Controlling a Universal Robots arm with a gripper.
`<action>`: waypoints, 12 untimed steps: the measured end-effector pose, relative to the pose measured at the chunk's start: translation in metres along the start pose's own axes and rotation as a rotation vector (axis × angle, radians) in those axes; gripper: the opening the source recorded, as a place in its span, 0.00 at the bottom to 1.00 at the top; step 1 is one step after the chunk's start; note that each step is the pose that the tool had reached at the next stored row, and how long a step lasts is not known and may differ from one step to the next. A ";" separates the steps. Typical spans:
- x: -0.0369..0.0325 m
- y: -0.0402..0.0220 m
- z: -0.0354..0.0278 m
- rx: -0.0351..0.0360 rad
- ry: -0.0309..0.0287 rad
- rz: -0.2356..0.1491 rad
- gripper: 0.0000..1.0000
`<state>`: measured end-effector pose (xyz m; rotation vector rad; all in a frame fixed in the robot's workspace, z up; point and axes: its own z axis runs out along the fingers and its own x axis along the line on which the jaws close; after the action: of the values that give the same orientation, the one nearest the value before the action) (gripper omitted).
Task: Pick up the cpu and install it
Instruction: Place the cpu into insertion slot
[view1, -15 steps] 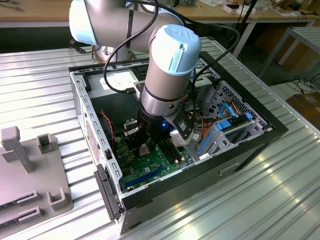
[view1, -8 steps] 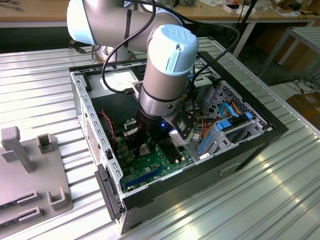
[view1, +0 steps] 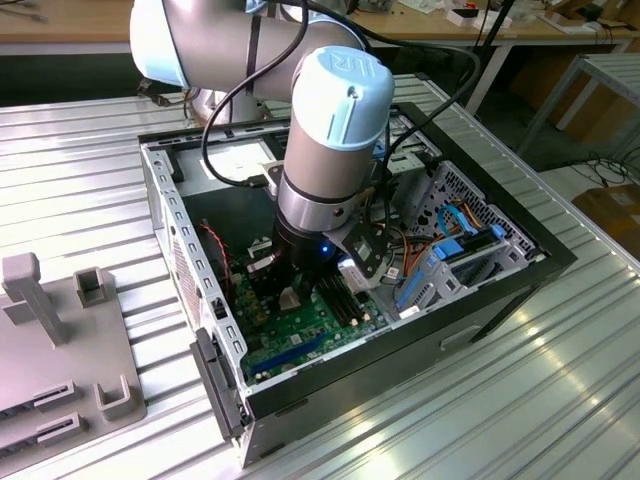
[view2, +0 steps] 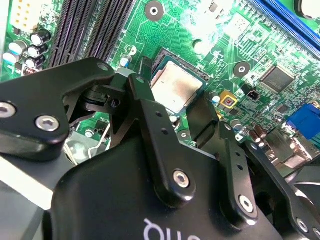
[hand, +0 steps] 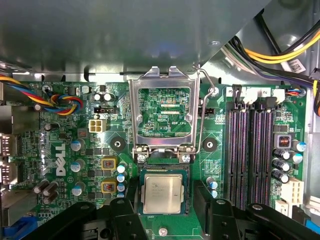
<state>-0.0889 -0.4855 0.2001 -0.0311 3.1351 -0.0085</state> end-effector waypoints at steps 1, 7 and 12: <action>0.0001 0.0000 0.0000 -0.0002 -0.0007 0.000 0.55; 0.0001 0.0000 0.0001 -0.0002 -0.0010 0.000 0.55; -0.0001 0.0000 0.0002 -0.0006 -0.0019 0.000 0.55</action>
<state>-0.0888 -0.4855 0.1999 -0.0316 3.1332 -0.0076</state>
